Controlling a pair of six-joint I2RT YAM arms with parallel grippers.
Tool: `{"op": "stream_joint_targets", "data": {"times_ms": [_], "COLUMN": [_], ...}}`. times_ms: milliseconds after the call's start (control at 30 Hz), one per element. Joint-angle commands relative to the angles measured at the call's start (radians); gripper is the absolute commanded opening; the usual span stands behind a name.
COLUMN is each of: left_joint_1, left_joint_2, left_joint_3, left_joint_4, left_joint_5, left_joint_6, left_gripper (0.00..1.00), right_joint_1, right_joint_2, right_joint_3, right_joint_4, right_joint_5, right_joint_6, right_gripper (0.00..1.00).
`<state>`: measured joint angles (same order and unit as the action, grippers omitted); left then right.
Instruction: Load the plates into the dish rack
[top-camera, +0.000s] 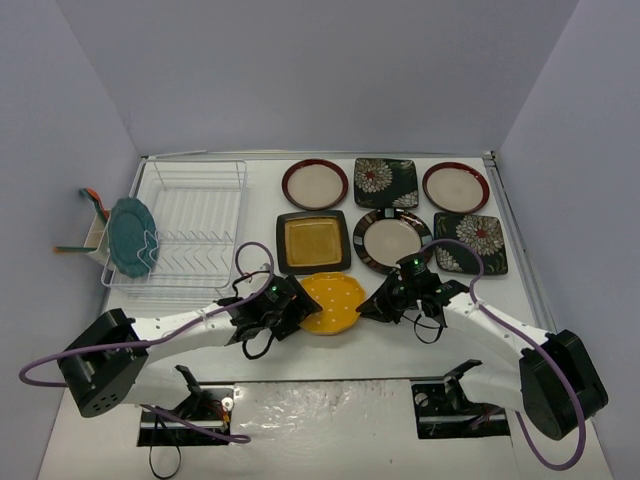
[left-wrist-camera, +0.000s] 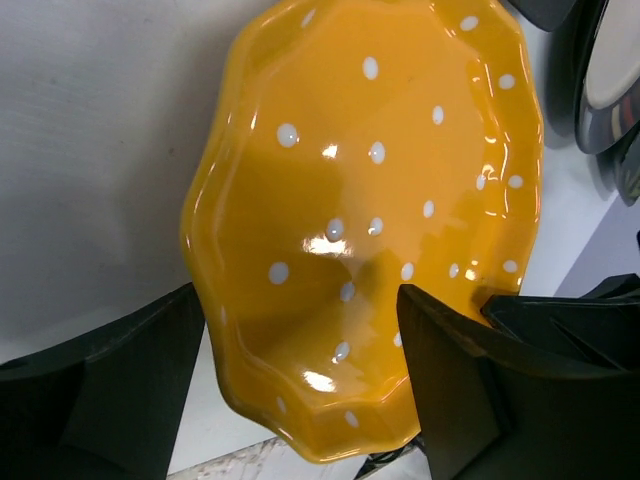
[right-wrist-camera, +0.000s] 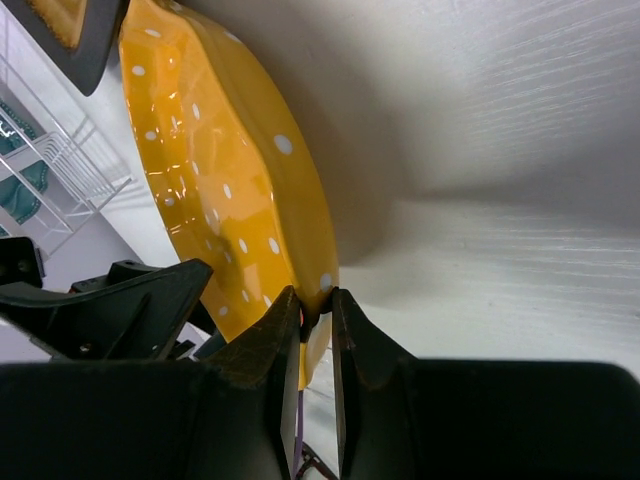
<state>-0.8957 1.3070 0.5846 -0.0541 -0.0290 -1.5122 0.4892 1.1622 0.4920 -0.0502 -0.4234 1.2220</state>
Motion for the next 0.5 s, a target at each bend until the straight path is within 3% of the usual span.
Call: {"op": "stream_joint_targets", "data": {"times_ms": [0,367,467], "left_joint_1": [-0.014,-0.026,-0.028], "left_joint_2": [0.013,-0.026,-0.061], "left_joint_3": [-0.008,-0.067,-0.07], "left_joint_4": [0.134,0.188,0.153], "left_joint_5": [-0.012,-0.063,-0.079], "left_joint_6": [-0.081,-0.177,-0.181], "left_gripper": [0.64,0.16,0.02], "right_joint_1": [-0.011,-0.013,-0.015], "right_joint_2": [-0.048,-0.072,-0.084], "right_joint_3": [0.031,0.001,-0.024], "right_joint_4": [0.164,0.171,0.166], "right_joint_5": [-0.122,-0.145,-0.15], "right_joint_6": [0.054,0.049,0.035], "right_gripper": [0.0,0.0,0.17]}}
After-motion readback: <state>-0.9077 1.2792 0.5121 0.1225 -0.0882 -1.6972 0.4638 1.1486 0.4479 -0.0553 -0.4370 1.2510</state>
